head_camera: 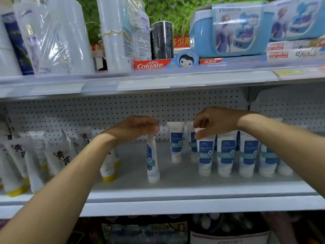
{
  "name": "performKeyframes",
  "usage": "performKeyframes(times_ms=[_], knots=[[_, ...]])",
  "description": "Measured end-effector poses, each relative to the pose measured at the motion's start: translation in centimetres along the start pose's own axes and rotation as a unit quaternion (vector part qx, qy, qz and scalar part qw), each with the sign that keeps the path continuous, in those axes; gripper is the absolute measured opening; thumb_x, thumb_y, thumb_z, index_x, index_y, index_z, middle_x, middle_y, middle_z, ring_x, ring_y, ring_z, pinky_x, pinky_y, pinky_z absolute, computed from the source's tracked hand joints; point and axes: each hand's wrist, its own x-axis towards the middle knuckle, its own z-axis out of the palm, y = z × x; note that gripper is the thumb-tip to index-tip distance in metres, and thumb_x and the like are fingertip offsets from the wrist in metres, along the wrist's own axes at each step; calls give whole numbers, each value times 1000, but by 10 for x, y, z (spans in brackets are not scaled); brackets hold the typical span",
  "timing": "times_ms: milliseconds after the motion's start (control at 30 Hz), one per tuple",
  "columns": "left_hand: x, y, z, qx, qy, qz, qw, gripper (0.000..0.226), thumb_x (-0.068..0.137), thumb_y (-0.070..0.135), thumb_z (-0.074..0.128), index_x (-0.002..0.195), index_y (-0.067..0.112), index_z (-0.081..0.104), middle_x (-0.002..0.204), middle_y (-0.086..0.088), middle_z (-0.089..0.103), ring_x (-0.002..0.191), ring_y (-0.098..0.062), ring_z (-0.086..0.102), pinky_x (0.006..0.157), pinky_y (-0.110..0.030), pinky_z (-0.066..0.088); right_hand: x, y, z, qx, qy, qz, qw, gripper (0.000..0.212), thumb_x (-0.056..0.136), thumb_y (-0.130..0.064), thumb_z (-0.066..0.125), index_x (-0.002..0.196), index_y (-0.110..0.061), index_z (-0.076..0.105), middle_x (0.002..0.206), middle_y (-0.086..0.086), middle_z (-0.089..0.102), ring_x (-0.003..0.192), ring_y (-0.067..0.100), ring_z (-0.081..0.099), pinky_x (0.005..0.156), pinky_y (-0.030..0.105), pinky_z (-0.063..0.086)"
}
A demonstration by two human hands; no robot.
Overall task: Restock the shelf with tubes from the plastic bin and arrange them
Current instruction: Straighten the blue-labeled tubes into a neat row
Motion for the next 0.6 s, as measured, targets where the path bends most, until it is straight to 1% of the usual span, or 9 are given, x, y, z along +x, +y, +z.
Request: performKeyframes(times_ms=[33,100,167,233,267,333,367,467,600], knots=[[-2,-5,-1,9,-21,-11,1000,45,76,46,72,119,44,58,123,21,59,113,0,54,102,-29,43,0,0,1,-16,-9,5,1000,41,78,-51,72,110,-27,64,107,-12,63,98,10,60,93,36,51],[-5,-15,0,7,-64,-38,997,57,71,26,83,118,43,57,124,15,58,111,-6,59,98,-33,49,0,2,4,-49,-23,15,998,36,76,-47,74,106,-30,62,107,-13,61,97,11,59,91,37,51],[-4,-20,6,-10,-68,-54,996,63,70,9,83,119,38,56,123,8,58,106,-16,64,92,-37,55,0,2,7,-77,-27,26,996,27,77,-43,74,95,-33,58,101,-13,57,91,12,57,85,35,50],[0,-19,17,-35,-41,-58,997,58,72,2,80,118,27,55,117,-1,60,98,-22,67,81,-38,59,0,3,13,-93,-22,31,995,23,79,-40,73,85,-33,52,92,-14,53,85,13,55,78,33,48],[2,-18,23,-42,-24,-55,997,54,72,2,80,115,22,54,114,-4,62,95,-23,68,78,-39,60,1,4,16,-94,-17,33,995,22,80,-39,72,85,-31,52,92,-13,52,85,14,55,78,33,47],[10,-16,36,-40,4,-37,999,46,73,7,81,107,16,52,106,-7,64,90,-23,69,72,-40,61,1,7,20,-88,-9,38,995,27,81,-40,71,99,-25,58,102,-8,55,90,18,57,84,37,50],[15,-16,43,-33,16,-23,999,43,73,10,81,103,17,50,102,-6,65,88,-23,68,69,-37,61,2,8,21,-85,-7,40,996,31,81,-40,70,105,-23,58,106,-6,56,92,19,58,86,39,50],[29,-11,61,-1,46,25,999,40,74,15,80,96,22,47,94,2,64,86,-19,65,67,-29,58,0,8,21,-76,-11,38,996,33,82,-38,69,109,-20,59,113,-3,58,96,22,58,89,41,50],[46,-6,83,-48,76,60,994,39,71,11,80,90,22,48,88,-1,64,81,-19,63,67,-33,57,0,7,22,-75,-12,47,996,44,85,-36,68,122,-15,57,126,3,57,108,26,57,97,41,45]])
